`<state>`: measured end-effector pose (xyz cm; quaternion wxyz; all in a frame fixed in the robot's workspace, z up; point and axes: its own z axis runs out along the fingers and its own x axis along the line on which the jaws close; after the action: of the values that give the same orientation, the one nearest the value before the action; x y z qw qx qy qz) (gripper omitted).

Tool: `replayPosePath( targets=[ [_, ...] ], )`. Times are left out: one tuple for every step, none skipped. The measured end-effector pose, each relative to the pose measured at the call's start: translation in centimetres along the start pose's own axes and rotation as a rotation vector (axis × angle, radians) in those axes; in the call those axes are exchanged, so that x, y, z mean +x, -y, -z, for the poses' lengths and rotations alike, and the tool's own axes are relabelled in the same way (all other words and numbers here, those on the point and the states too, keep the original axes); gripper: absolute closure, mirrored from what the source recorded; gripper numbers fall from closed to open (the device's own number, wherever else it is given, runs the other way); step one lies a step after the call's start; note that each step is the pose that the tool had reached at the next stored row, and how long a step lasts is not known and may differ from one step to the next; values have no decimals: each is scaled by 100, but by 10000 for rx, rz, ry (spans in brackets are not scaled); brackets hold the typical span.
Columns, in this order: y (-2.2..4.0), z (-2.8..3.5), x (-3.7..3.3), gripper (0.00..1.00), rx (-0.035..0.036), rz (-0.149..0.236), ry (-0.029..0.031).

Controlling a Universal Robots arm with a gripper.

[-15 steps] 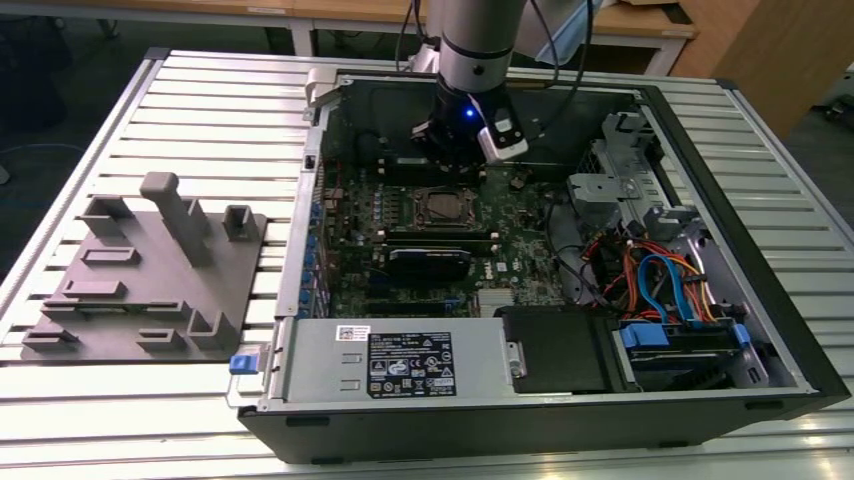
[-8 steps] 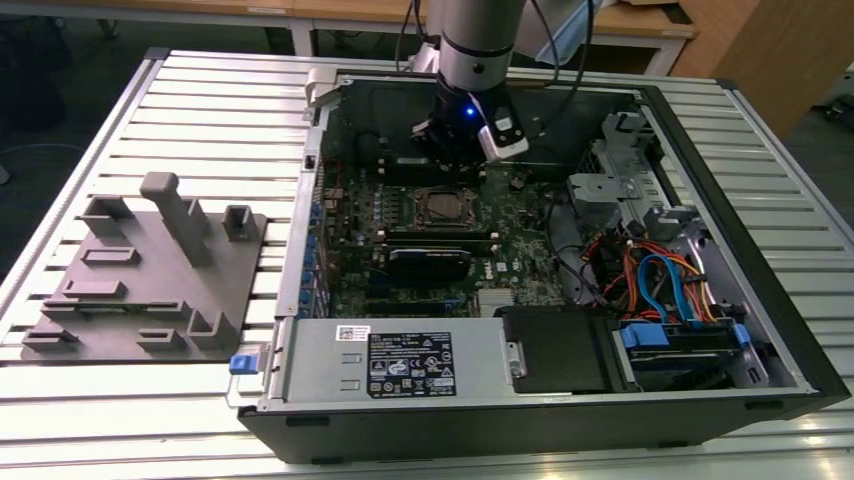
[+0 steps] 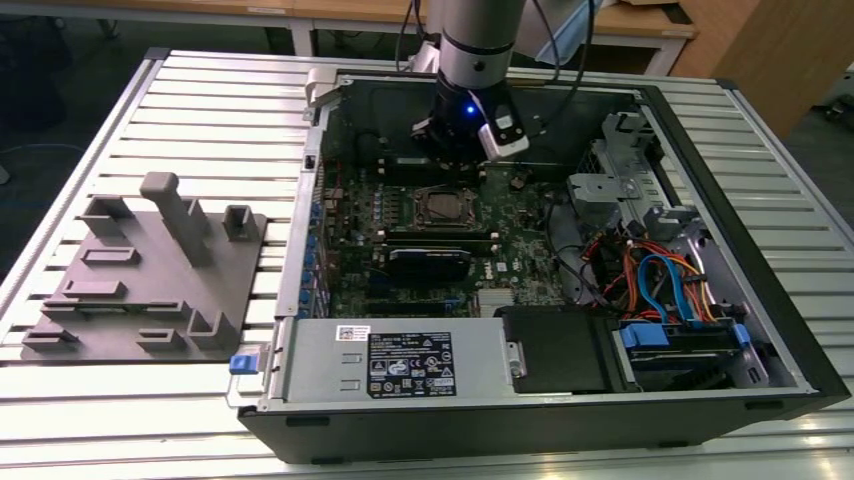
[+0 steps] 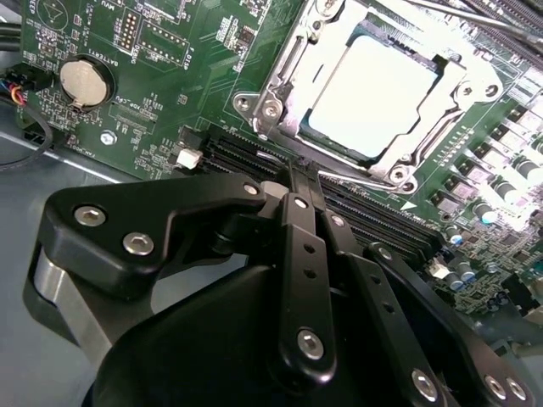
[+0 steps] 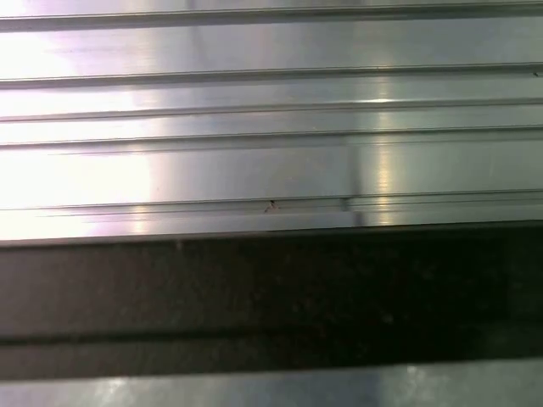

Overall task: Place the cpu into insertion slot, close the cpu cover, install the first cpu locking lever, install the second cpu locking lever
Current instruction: 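Install the first cpu locking lever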

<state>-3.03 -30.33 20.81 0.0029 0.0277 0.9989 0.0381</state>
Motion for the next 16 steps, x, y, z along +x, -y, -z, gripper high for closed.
replayPosePath(
  targets=[
    [0,3,-1,90,0,1,0],
    [0,3,-1,90,-2,1,1],
    [0,3,-3,90,-2,1,1],
    [0,4,-5,90,-2,1,0],
    [0,5,-8,90,1,2,0],
    [0,5,-10,90,1,1,-1],
    [0,5,-12,90,1,0,0],
    [-1,5,-13,90,1,-1,-1],
    [-1,5,-14,90,2,0,-1],
    [-1,5,-18,90,1,1,-1],
    [-1,5,-25,90,2,1,-1],
    [-2,5,-31,90,2,1,-1],
    [-2,5,-35,90,2,1,-1],
    [-2,4,-37,90,0,0,0],
    [-2,3,-40,90,1,0,-1],
    [-3,2,-44,90,2,1,-1]
  ],
)
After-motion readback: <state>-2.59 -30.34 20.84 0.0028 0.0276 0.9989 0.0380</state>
